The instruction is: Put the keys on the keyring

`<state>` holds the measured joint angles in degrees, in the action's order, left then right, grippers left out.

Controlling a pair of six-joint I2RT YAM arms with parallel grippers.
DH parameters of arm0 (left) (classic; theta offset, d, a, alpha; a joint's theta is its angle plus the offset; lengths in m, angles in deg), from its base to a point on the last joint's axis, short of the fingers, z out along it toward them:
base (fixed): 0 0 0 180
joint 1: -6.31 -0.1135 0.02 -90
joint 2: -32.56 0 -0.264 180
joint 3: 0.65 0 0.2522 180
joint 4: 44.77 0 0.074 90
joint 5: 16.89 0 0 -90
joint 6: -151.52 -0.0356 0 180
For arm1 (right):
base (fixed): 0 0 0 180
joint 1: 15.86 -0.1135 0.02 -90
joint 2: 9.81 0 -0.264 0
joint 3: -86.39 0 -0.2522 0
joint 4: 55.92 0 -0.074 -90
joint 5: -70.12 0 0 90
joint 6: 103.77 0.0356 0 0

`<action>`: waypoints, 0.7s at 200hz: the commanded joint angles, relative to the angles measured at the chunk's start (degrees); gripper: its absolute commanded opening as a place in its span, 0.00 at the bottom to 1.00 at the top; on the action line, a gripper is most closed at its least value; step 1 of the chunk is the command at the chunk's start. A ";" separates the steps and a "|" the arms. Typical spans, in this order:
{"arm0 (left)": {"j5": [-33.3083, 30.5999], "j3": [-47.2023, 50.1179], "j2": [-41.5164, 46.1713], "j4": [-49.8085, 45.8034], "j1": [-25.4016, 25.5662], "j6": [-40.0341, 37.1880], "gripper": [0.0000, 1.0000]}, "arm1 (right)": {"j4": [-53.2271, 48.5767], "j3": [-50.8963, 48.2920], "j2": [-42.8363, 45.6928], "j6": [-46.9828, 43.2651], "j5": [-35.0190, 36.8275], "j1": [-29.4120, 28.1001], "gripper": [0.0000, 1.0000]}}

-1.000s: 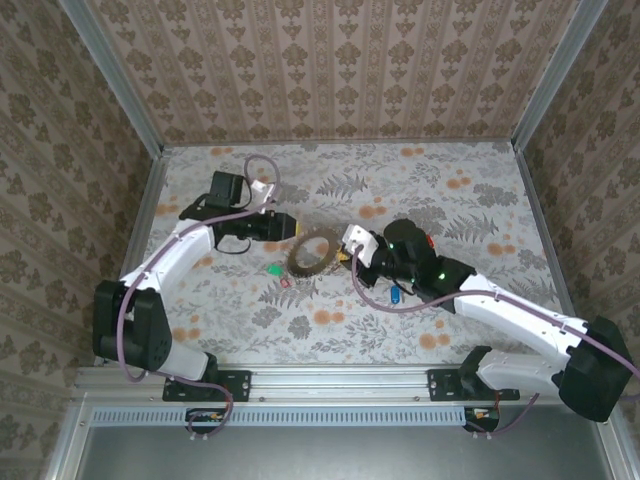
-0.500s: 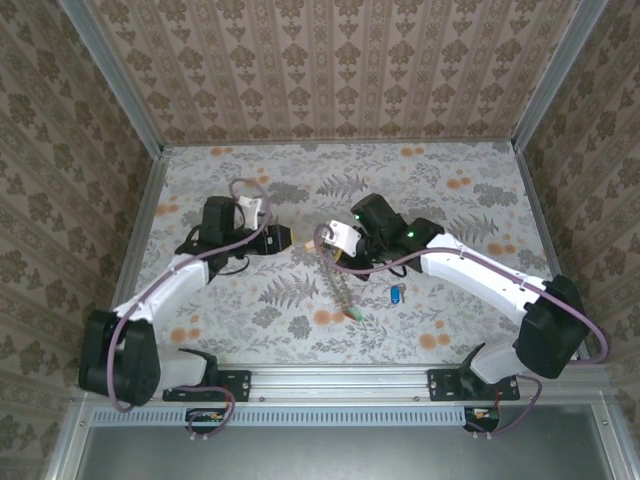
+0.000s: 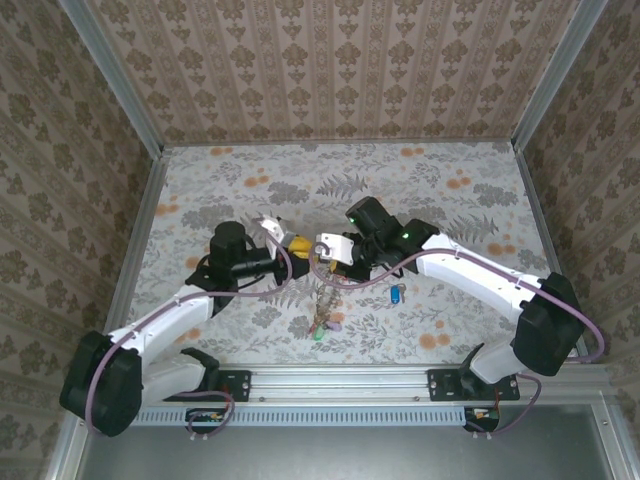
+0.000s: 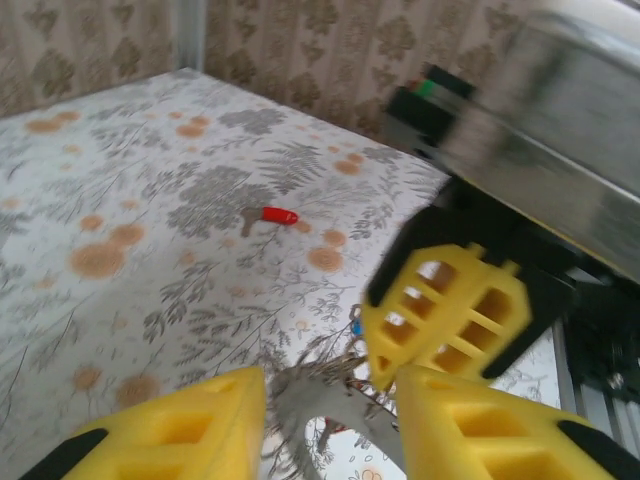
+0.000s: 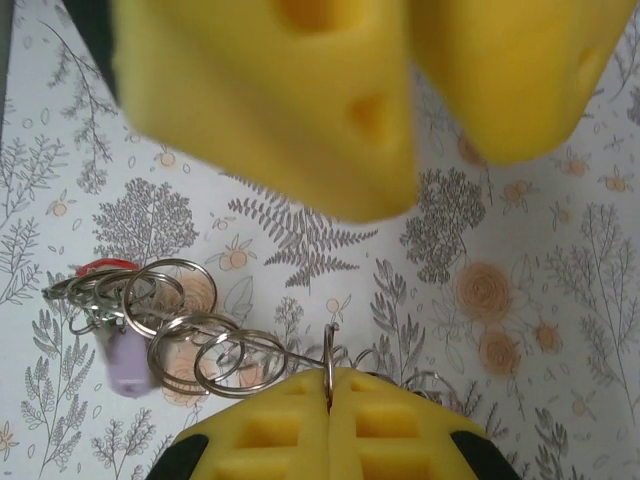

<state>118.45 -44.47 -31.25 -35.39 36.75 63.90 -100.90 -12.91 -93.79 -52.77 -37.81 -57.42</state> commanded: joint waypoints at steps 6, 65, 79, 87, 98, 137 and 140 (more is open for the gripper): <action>5.51 -0.66 -2.17 3.27 0.03 -8.87 0.37 | 3.28 -1.25 2.54 -3.57 -6.85 1.93 0.00; 10.71 -3.83 -8.57 2.85 0.35 -11.34 0.34 | 3.50 -3.45 2.90 -3.09 -10.85 4.16 0.00; 11.66 -4.59 -10.08 2.88 0.33 -11.73 0.33 | 4.08 -3.89 2.69 -2.84 -11.80 4.68 0.00; 12.10 -4.99 -10.77 2.66 0.48 -12.21 0.33 | 4.35 -4.10 2.44 -2.88 -12.18 4.90 0.00; 12.36 -5.44 -11.72 2.18 0.88 -12.97 0.32 | 4.54 -4.18 2.17 -2.92 -12.73 5.30 0.00; 12.78 -5.44 -14.20 3.38 2.15 -13.62 0.29 | 5.95 -4.84 1.89 -1.97 -13.95 6.21 0.00; 12.80 -5.44 -14.32 3.51 2.29 -13.61 0.28 | 6.09 -4.88 1.80 -1.88 -14.09 6.23 0.00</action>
<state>128.83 -48.45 -44.60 -33.93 38.21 52.40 -98.00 -17.04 -92.37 -54.95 -48.00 -51.78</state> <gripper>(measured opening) 0.301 0.062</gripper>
